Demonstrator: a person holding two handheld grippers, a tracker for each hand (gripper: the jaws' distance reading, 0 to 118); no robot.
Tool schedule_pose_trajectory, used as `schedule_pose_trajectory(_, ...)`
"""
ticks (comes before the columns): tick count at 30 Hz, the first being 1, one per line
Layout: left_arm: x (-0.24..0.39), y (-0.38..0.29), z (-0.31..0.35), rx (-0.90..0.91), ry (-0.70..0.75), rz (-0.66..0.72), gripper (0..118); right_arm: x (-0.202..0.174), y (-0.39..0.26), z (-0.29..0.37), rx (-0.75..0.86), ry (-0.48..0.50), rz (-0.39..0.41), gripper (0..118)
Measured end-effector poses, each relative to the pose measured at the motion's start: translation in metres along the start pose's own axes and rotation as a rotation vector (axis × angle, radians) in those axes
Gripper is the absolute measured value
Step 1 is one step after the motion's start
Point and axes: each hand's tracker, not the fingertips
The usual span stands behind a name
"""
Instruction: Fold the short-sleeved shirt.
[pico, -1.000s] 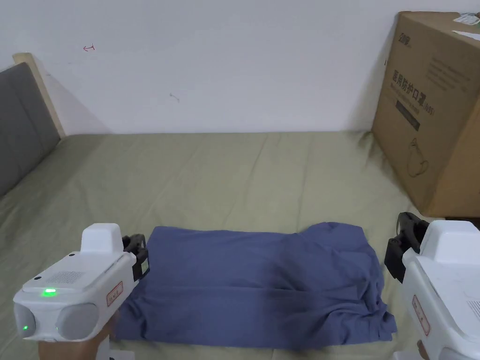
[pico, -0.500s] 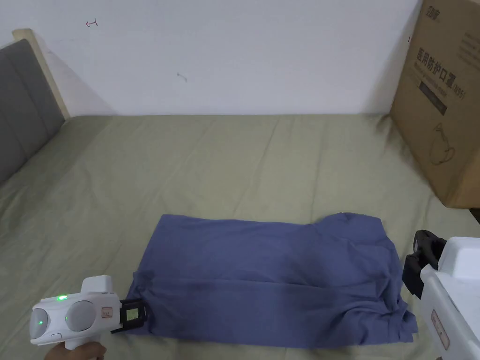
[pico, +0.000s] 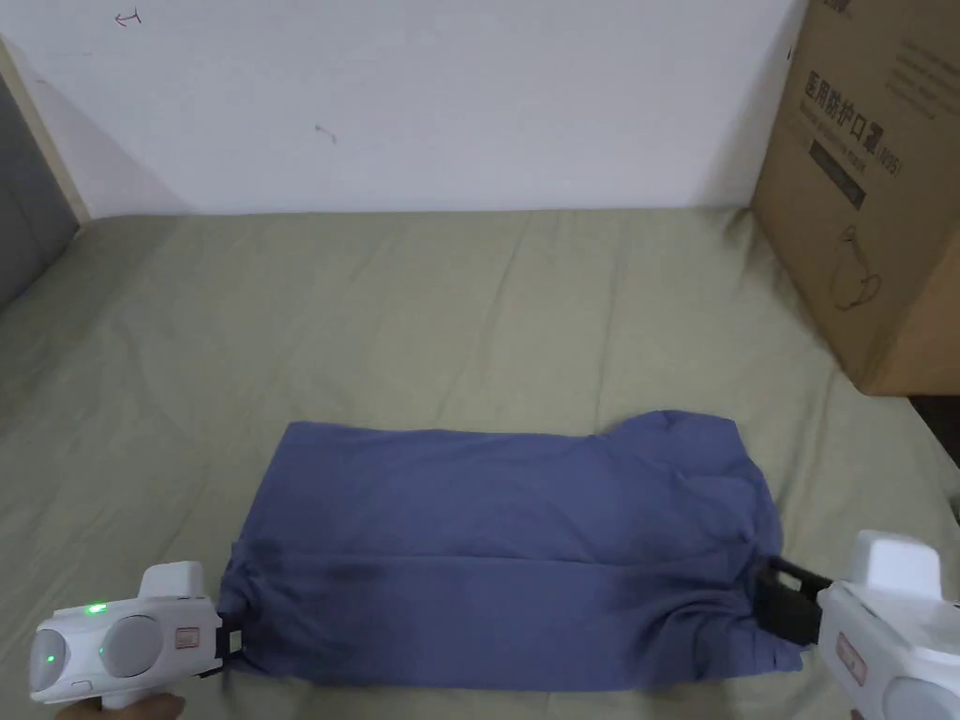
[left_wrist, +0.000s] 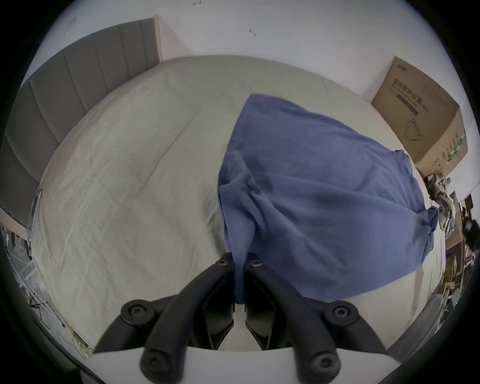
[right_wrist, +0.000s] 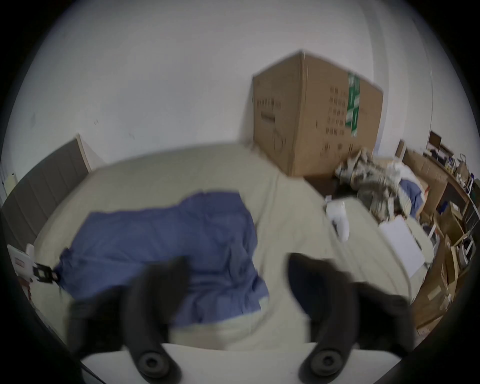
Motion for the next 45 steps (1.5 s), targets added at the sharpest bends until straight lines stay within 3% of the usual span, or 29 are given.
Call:
schedule_pose_trajectory(3, 0.006, 0.008, 0.023, 0.028, -0.020, -0.008, 4, 0.008, -0.020, -0.039, -0.098, -0.012, -0.005, 101)
schedule_pose_trajectory(7, 0.004, 0.008, 0.029, 0.049, -0.023, -0.023, 4, 0.015, -0.041, -0.083, -0.204, 0.006, -0.081, 90)
schedule_pose_trajectory(9, 0.004, 0.007, 0.030, 0.049, -0.027, -0.019, 4, 0.013, -0.046, -0.094, -0.229, 0.017, -0.093, 77)
schedule_pose_trajectory(13, 0.000, 0.005, 0.025, 0.046, -0.027, -0.008, 4, 0.006, -0.049, -0.102, -0.262, 0.061, -0.063, 18)
schedule_pose_trajectory(14, 0.000, 0.004, 0.026, 0.048, -0.028, -0.002, 4, 0.004, -0.049, -0.099, -0.254, 0.054, -0.054, 15)
schedule_pose_trajectory(25, -0.035, -0.026, 0.054, 0.073, -0.082, 0.096, 4, 0.037, -0.048, -0.002, -0.115, 0.102, -0.183, 15)
schedule_pose_trajectory(27, -0.039, -0.043, 0.065, 0.061, -0.107, 0.123, 4, 0.045, -0.059, 0.014, -0.123, 0.121, -0.225, 15)
schedule_pose_trajectory(31, -0.043, -0.077, 0.066, 0.035, -0.110, 0.135, 4, 0.056, -0.086, 0.025, -0.166, 0.110, -0.226, 15)
schedule_pose_trajectory(41, -0.018, -0.114, 0.051, -0.066, -0.021, 0.040, 6, 0.062, -0.135, 0.010, -0.273, 0.048, -0.265, 17)
schedule_pose_trajectory(42, -0.017, -0.114, 0.051, -0.059, -0.016, 0.037, 15, 0.061, -0.130, 0.014, -0.268, 0.046, -0.259, 23)
schedule_pose_trajectory(44, -0.013, -0.110, 0.061, -0.039, -0.015, 0.043, 55, 0.053, -0.114, 0.027, -0.247, 0.010, -0.179, 57)
schedule_pose_trajectory(45, -0.010, -0.106, 0.071, -0.018, -0.027, 0.051, 75, 0.049, -0.103, 0.037, -0.213, -0.016, -0.129, 68)
